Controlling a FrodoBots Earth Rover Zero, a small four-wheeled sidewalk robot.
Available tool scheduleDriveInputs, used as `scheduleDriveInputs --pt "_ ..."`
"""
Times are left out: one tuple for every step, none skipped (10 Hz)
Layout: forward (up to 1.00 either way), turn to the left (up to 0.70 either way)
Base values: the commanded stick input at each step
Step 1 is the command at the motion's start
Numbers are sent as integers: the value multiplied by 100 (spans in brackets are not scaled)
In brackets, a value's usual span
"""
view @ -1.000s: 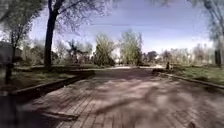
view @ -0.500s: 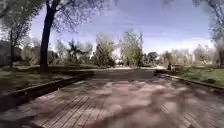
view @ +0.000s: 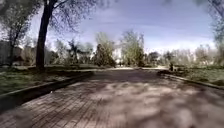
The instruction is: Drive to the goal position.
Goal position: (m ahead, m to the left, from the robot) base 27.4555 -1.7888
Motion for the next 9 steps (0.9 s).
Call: scheduleDriveInputs --pt "70 0" --pt "70 0" --pt "70 0" --pt "70 0" --pt "70 0" --pt "70 0" --pt "70 0" --pt "70 0" --pt "70 0"
